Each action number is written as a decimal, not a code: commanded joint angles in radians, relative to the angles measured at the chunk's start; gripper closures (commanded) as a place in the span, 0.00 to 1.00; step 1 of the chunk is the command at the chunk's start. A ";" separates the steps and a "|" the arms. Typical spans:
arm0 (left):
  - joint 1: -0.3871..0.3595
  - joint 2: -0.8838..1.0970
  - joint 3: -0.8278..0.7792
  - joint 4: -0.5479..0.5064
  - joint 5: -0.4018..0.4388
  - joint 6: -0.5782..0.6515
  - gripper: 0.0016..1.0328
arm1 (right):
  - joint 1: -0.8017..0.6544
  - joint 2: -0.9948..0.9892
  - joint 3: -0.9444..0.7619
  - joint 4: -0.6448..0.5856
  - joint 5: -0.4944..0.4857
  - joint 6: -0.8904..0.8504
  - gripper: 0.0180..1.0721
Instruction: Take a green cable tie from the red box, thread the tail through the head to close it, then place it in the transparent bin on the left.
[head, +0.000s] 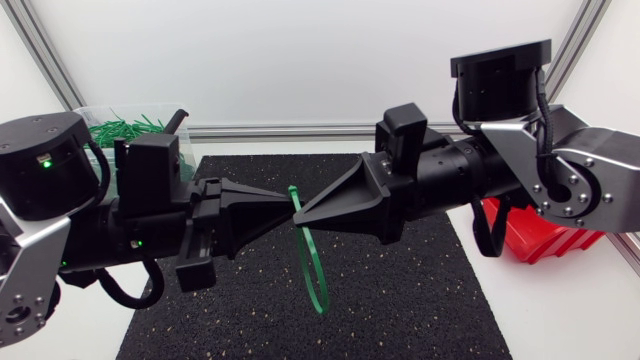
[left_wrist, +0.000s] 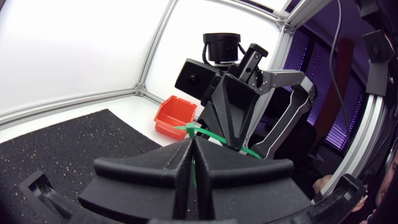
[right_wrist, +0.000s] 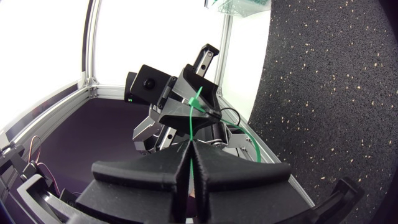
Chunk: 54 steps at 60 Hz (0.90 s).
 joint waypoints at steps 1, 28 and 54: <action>-0.042 -0.044 -0.026 -0.009 -0.014 0.056 0.97 | -0.007 0.011 -0.014 -0.007 0.002 0.033 0.95; -0.196 -0.134 -0.069 -0.067 -0.243 0.240 0.97 | -0.015 0.025 -0.004 -0.039 -0.037 0.026 0.93; -0.114 -0.184 -0.021 -0.153 -0.301 0.398 0.97 | -0.040 -0.044 -0.007 -0.018 -0.055 -0.004 0.37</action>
